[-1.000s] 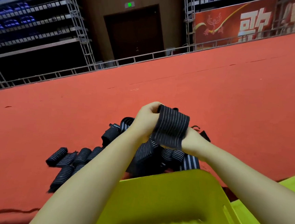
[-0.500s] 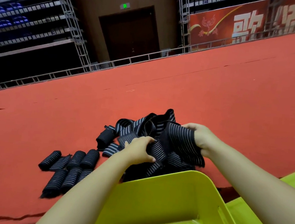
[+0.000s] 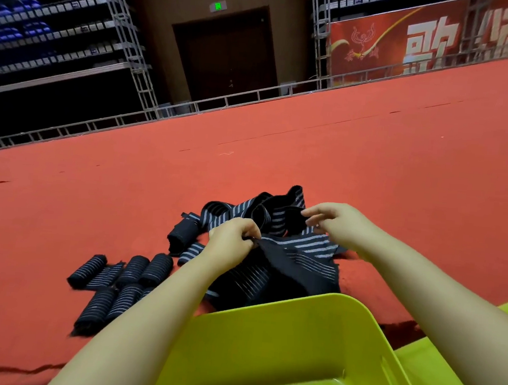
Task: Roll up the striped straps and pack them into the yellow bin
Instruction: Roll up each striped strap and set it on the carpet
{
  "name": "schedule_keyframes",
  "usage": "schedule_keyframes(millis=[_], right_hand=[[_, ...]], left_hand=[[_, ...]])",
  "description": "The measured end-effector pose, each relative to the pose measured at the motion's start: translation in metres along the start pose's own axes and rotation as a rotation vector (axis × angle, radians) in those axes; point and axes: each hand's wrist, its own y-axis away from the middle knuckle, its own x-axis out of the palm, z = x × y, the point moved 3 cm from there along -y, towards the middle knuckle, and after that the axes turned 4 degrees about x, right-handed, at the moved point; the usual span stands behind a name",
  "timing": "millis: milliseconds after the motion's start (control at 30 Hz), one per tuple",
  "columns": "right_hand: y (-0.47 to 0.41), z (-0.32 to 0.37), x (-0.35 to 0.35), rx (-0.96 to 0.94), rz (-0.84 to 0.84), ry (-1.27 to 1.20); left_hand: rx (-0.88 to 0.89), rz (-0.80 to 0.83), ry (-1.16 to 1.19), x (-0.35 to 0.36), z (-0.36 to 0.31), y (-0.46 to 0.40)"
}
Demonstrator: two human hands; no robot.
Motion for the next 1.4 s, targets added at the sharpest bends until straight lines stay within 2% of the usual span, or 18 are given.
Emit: schedule_keyframes(millis=[167, 233, 533, 667, 833, 1000, 1167, 1233, 1333, 1400], right_hand=[[0.001, 0.015, 0.043, -0.144, 0.107, 0.178], [-0.005, 0.015, 0.058, -0.17, 0.101, 0.251], [-0.018, 0.011, 0.073, -0.217, 0.062, 0.191], [-0.019, 0.008, 0.068, -0.226, 0.035, 0.186], [-0.023, -0.002, 0.043, -0.188, -0.075, 0.108], [-0.028, -0.014, 0.027, -0.112, -0.189, 0.047], [-0.031, -0.026, -0.014, -0.041, -0.429, -0.2], [-0.027, -0.026, -0.027, -0.072, -0.428, -0.208], [-0.015, -0.017, -0.032, -0.133, -0.323, -0.269], [-0.004, -0.007, -0.032, -0.175, -0.257, -0.357]], left_hand=[[0.07, -0.046, 0.018, -0.003, -0.007, 0.001], [0.091, -0.056, 0.027, -0.005, -0.009, 0.001], [0.174, -0.09, 0.064, -0.005, -0.005, 0.004], [0.176, -0.047, 0.022, -0.004, 0.002, 0.006], [0.16, 0.108, -0.361, -0.007, 0.025, 0.007], [0.098, 0.206, -0.456, 0.002, 0.036, 0.003], [0.012, 0.149, -0.453, 0.006, 0.049, -0.002], [-0.012, 0.102, -0.459, 0.005, 0.05, -0.003], [-0.064, 0.044, -0.461, 0.003, 0.041, -0.006], [-0.07, 0.019, -0.378, 0.0, 0.027, -0.006]])
